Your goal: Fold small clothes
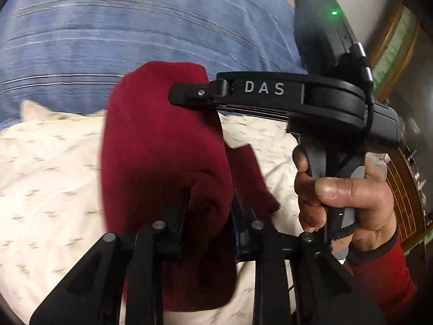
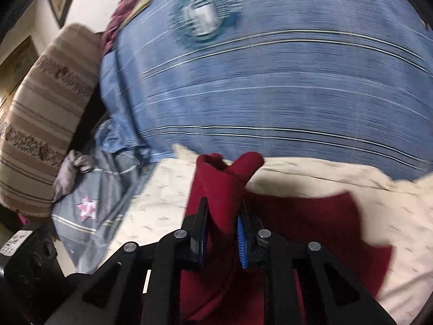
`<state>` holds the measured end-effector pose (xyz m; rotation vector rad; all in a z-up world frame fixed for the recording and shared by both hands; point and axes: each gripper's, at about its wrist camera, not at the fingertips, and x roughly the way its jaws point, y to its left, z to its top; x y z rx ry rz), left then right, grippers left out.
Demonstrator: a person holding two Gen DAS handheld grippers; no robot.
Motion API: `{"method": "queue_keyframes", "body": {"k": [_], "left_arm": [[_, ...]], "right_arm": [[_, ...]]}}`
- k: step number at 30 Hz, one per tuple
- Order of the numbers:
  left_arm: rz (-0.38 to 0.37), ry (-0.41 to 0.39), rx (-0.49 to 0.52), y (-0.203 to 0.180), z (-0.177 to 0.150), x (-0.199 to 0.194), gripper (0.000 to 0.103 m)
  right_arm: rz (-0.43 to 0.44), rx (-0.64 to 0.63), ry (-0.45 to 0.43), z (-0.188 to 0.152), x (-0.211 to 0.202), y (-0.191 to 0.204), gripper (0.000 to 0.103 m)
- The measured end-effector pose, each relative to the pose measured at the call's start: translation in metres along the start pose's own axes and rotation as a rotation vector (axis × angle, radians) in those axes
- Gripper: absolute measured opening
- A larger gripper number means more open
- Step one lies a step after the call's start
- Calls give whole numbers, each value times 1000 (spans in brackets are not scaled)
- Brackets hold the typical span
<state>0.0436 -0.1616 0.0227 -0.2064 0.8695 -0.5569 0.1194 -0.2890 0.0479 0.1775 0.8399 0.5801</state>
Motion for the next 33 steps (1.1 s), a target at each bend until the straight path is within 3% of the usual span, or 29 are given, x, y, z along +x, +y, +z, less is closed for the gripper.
{"method": "queue_keyframes", "body": {"k": [6, 11, 13, 15, 17, 19, 22, 24, 30, 32, 33], "left_arm": [[-10, 83, 7, -26, 8, 65, 19], [5, 143, -2, -28, -4, 107, 19], [-15, 144, -15, -26, -10, 104, 21], [-64, 153, -22, -24, -7, 95, 42], [-102, 151, 5, -25, -7, 75, 53], [-65, 121, 42, -24, -10, 54, 61], [8, 55, 64, -9, -17, 22, 66], [44, 43, 43, 5, -25, 12, 66], [139, 72, 8, 37, -50, 14, 66], [134, 87, -22, 41, -53, 19, 66], [136, 91, -30, 40, -51, 22, 66]], "right_arm": [[-73, 90, -11, -19, -13, -63, 12], [-144, 152, 56, -38, 12, -98, 12], [-125, 221, 47, -45, 12, -109, 21], [-73, 288, 39, -51, 2, -113, 28], [-8, 322, 6, -58, -15, -109, 43], [48, 322, -10, -67, -31, -98, 59], [107, 311, 0, -80, -41, -83, 72], [105, 319, 51, -90, -35, -76, 75], [38, 318, 108, -114, -5, -69, 72], [7, 267, 106, -113, 4, -61, 45], [-8, 238, 99, -111, 2, -57, 23]]}}
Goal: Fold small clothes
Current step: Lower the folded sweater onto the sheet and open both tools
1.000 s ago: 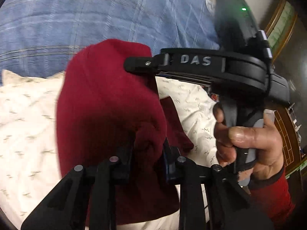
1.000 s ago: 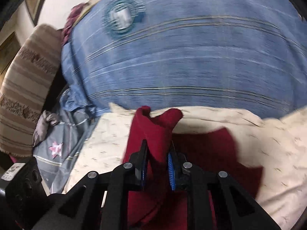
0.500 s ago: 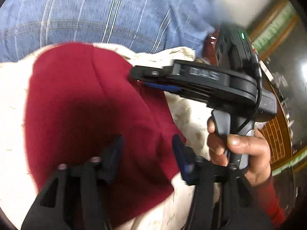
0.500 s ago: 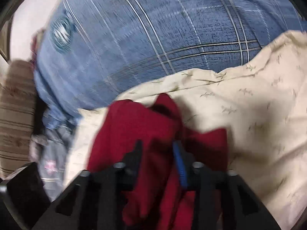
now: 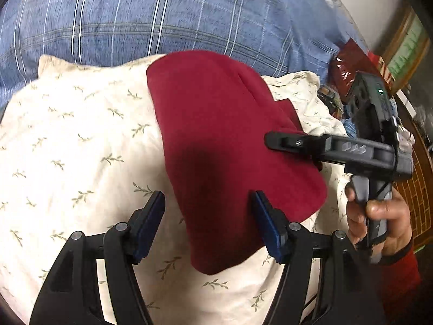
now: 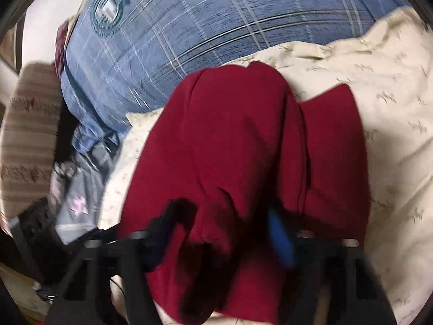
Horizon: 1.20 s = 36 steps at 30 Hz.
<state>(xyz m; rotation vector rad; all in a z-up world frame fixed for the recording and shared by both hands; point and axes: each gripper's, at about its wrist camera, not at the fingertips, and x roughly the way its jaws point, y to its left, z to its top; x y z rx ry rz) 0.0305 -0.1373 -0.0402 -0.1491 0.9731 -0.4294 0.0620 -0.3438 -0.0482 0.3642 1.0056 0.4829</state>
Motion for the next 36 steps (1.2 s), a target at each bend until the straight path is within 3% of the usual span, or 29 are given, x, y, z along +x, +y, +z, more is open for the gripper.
{"method": "queue_keyframes", "body": {"k": [5, 10, 12, 17, 21, 26, 31, 35, 36], "left_arm": [[-13, -30, 35, -16, 4, -7, 68], [4, 11, 39, -25, 1, 20, 72], [16, 32, 41, -26, -3, 29, 72], [34, 12, 35, -22, -4, 20, 73], [40, 14, 25, -19, -6, 22, 74], [53, 7, 29, -19, -8, 22, 74], [60, 6, 25, -18, -8, 23, 77], [61, 5, 14, -18, -8, 24, 78], [60, 6, 10, -18, -8, 24, 79]], "right_arm": [[-134, -179, -107, -1, -41, 25, 19], [-225, -138, -53, -7, -22, -7, 20], [-223, -122, -58, -11, -16, -12, 21], [-183, -50, -123, -15, -51, -11, 41], [-139, -100, -165, -27, -69, 13, 42], [-200, -186, -170, -38, -61, 31, 42], [-104, -155, -243, -35, -86, 37, 42], [-147, -203, -180, -29, -59, 41, 42], [-173, -205, -155, -29, -48, 37, 38]]}}
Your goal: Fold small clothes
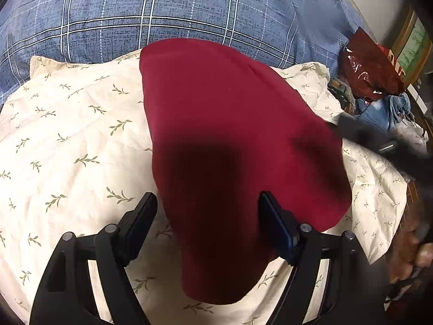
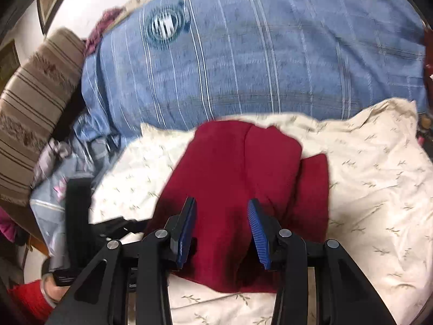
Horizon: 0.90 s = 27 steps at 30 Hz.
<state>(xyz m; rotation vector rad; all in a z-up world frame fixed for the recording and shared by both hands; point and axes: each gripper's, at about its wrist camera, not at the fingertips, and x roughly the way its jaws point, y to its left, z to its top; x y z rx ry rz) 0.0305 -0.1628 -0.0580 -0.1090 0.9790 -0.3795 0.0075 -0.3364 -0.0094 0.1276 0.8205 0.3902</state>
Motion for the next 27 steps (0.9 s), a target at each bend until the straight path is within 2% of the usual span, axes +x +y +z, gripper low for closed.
{"method": "queue_keyframes", "body": {"k": [2, 3, 5, 11, 13, 18, 23, 24, 25, 27], "left_arm": [[-4, 2, -8, 1, 0, 0, 79], [-5, 7, -8, 1, -1, 0, 80], [4, 8, -3, -1, -2, 0, 80], [14, -10, -1, 0, 0, -10, 79], [19, -14, -2, 0, -1, -11, 79], [8, -8, -23, 3, -2, -11, 79], [-51, -3, -72, 14, -2, -19, 79], [-67, -7, -86, 17, 0, -20, 80], [-80, -11, -100, 20, 2, -21, 82], [-104, -21, -134, 28, 7, -22, 84]], "right_arm": [[-92, 0, 67, -7, 27, -11, 32], [-84, 20, 77, -11, 34, -16, 27], [-49, 69, 46, -13, 30, -21, 27], [-47, -3, 16, -12, -7, 6, 33], [-39, -17, 9, -16, -15, 12, 39], [-103, -6, 96, -35, 16, -1, 41], [-4, 84, 53, -35, 3, -19, 44], [8, 101, 36, -32, -2, -23, 50], [13, 125, 16, -30, -6, -29, 64], [9, 178, -27, -25, -13, -43, 80]]}}
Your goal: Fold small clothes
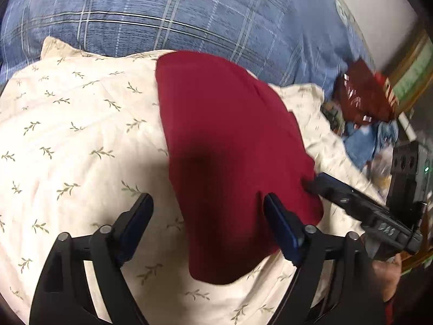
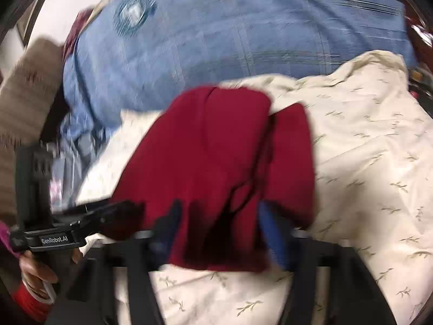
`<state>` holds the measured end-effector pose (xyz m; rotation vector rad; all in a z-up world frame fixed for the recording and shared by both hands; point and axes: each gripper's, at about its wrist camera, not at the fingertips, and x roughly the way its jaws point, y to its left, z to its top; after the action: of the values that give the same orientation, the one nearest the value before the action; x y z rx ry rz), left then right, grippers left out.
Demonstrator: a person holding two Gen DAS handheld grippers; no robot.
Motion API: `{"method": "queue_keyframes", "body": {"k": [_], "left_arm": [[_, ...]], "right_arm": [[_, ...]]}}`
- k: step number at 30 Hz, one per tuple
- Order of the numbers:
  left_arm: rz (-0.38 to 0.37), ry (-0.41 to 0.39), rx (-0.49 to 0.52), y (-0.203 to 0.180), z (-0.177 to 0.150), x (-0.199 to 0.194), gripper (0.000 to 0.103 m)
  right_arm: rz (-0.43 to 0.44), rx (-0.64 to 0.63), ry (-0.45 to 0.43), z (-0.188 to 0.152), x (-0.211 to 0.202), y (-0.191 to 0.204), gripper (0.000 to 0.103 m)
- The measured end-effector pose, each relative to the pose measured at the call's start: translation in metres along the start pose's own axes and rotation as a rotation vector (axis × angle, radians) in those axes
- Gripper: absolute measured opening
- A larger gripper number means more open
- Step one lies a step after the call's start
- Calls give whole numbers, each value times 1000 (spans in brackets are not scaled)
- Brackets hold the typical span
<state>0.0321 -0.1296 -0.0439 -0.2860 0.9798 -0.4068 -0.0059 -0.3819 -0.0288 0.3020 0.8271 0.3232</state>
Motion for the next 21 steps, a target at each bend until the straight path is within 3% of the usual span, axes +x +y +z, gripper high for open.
{"method": "queue_keyframes", "body": {"k": [4, 10, 14, 17, 20, 21], "left_arm": [[-49, 8, -78, 14, 12, 7, 84], [-142, 49, -126, 24, 25, 27, 87], [-221, 83, -128, 23, 28, 41, 88], [-232, 85, -98, 17, 29, 49, 88], [-212, 85, -72, 14, 32, 50, 86], [-204, 85, -66, 12, 32, 49, 82]], "right_arm": [[25, 119, -48, 20, 7, -36, 81], [106, 231, 4, 37, 49, -70, 82], [175, 212, 20, 38, 68, -66, 83], [167, 103, 60, 40, 83, -47, 82], [147, 55, 63, 43, 86, -34, 62], [145, 57, 59, 44, 83, -31, 54]]}}
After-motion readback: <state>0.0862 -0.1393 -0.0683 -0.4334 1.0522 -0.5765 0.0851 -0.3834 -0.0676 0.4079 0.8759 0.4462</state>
